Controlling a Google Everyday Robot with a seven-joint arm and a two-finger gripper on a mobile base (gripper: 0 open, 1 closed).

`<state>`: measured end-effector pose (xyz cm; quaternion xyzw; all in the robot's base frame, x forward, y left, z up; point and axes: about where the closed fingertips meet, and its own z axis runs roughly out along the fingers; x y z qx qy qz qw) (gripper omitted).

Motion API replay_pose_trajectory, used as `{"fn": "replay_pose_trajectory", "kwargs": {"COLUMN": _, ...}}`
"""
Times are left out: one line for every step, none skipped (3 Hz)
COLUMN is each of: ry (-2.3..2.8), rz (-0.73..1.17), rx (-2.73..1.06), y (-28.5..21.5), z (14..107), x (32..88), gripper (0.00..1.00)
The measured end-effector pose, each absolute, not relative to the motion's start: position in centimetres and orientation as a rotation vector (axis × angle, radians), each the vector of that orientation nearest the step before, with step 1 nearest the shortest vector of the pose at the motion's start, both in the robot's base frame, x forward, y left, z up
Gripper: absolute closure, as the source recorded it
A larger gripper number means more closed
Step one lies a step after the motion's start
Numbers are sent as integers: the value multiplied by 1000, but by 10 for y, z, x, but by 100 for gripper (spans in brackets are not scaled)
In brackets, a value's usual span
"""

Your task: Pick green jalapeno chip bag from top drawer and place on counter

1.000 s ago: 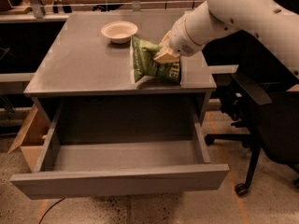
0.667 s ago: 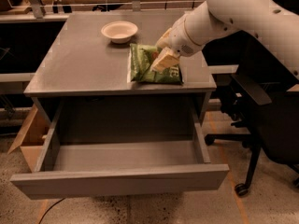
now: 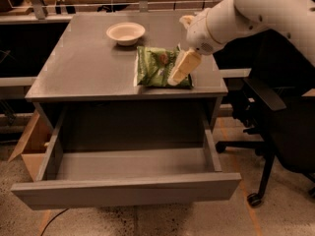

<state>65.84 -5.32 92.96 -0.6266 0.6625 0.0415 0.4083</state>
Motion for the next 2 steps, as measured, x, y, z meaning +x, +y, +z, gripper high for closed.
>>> {"fn": "replay_pose_trajectory", "kwargs": {"ry": 1719, "rz": 52, "rx": -1490, "y": -90, "z": 938, "x": 652, "gripper": 0}}
{"fn": "replay_pose_trajectory", "kwargs": {"ry": 1806, "rz": 26, "rx": -1345, "y": -138, "z": 934, "x": 641, "gripper": 0}}
